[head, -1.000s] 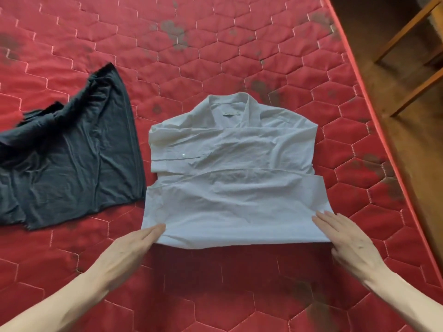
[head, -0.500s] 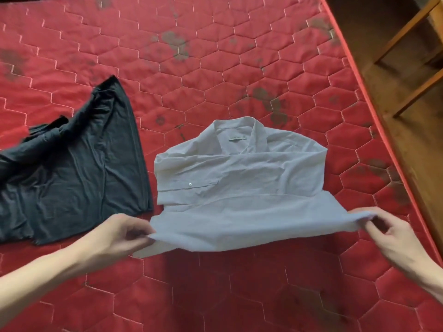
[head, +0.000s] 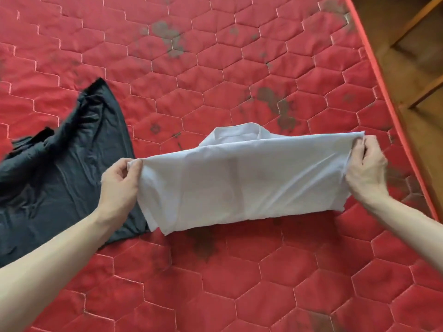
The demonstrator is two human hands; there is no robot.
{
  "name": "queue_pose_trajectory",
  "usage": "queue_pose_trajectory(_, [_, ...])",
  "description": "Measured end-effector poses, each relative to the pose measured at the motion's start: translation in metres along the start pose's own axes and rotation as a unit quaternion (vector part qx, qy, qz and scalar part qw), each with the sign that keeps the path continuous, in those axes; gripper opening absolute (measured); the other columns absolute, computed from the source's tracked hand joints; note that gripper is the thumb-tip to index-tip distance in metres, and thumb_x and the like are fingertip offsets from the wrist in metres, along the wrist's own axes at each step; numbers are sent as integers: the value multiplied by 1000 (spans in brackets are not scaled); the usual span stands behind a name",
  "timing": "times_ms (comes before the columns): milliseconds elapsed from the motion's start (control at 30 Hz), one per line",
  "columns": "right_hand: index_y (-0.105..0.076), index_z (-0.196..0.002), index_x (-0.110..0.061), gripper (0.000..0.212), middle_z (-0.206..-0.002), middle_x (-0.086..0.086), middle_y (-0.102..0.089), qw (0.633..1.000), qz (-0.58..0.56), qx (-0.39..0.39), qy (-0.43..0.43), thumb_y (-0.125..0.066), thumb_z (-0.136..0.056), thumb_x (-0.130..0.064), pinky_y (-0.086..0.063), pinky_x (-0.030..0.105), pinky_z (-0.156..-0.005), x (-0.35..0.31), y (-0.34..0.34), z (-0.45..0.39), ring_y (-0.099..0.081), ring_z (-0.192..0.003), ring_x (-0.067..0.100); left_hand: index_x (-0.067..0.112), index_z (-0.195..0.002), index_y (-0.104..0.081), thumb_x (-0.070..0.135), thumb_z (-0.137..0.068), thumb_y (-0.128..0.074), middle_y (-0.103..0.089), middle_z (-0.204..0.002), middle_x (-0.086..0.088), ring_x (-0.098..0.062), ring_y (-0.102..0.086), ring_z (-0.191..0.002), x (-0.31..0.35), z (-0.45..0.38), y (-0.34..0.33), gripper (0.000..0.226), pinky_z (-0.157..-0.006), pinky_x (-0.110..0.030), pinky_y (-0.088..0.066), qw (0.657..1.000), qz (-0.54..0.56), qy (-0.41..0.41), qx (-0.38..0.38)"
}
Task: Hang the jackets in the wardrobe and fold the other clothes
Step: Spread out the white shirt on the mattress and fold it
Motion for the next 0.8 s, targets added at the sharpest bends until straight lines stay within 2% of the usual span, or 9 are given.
queue_pose_trajectory(133, [-43,-89,-11,32,-70,6,-50,998,57,-32,-17,-33,-111,-32,-31,43,-63,6,-35,-35,-49,-70,35,7,-85,-65,37,-102,-57,-52,-64,17,4,-46,-58,-10,-32,-25,36,-54,-12,-40,1000,-6,10,20])
queue_pose_trajectory(200, [-43,-90,-12,32,-73,12,-53,994,98,-50,-27,-32,-111,-33,-31,43,-66,14,-51,-50,-50,-73,37,0,-81,-56,37,-101,-57,-48,-66,12,-2,-43,-61,-17,-51,-35,42,-57,-21,-39,1000,-5,18,11])
queue_pose_trajectory(333, [-47,-93,-16,34,-84,15,-57,984,153,-71,-53,-31,-111,-40,-34,43,-72,32,-78,-71,-49,-80,36,4,-69,-43,33,-98,-57,-38,-63,11,-6,-34,-59,-21,-86,-53,43,-53,-23,-31,999,-34,22,-3])
queue_pose_trajectory(433, [-57,-97,-10,39,-95,18,-65,988,119,-83,-61,-37,-110,-41,-37,41,-77,33,-90,-81,-55,-90,38,7,-70,-41,27,-99,-54,-37,-67,3,-8,-33,-60,-17,-99,-61,38,-58,-30,-32,998,-42,33,37])
queue_pose_trajectory(533, [-65,-119,-12,35,-121,16,-67,993,99,-43,-45,-39,-109,-32,-40,42,-93,27,-89,-81,-58,-115,38,19,-102,-54,26,-97,-48,-60,-98,0,-13,-54,-87,-5,-87,-65,11,-84,-37,-45,983,-80,23,164])
queue_pose_trajectory(600, [-61,-137,-14,37,-136,14,-60,994,106,9,11,-38,-109,-25,-37,43,-108,13,-87,-70,-52,-128,33,11,-123,-53,20,-96,-46,-57,-118,-8,-22,-54,-107,13,-65,-74,29,-95,-38,-43,968,-120,-91,199])
queue_pose_trajectory(667, [-58,-142,-8,39,-141,16,-59,988,84,19,125,-39,-110,-15,-37,43,-112,-11,-93,-47,-52,-132,33,7,-129,-54,15,-100,-50,-57,-122,-10,-23,-54,-114,30,-31,-98,31,-100,-36,-43,950,-148,-242,127])
queue_pose_trajectory(733, [-57,-142,1,38,-145,21,-57,969,63,-43,236,-41,-108,-5,-39,48,-116,-30,-111,-14,-52,-137,37,6,-134,-58,13,-100,-52,-60,-132,-11,-29,-56,-123,32,10,-135,35,-106,-39,-43,923,-178,-342,-6])
queue_pose_trajectory(800, [-54,-146,3,42,-152,24,-51,938,69,-128,314,-42,-107,-7,-38,54,-118,-44,-135,23,-48,-143,40,5,-144,-56,18,-101,-50,-54,-150,-15,-36,-50,-139,21,48,-173,45,-115,-49,-39,869,-263,-402,-115])
Point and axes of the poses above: each hand's wrist, its own z-axis away from the middle knuckle, its own y-axis out of the back of the hand, x = y × z, the point moved 4 cm from there along -z, towards the middle knuckle
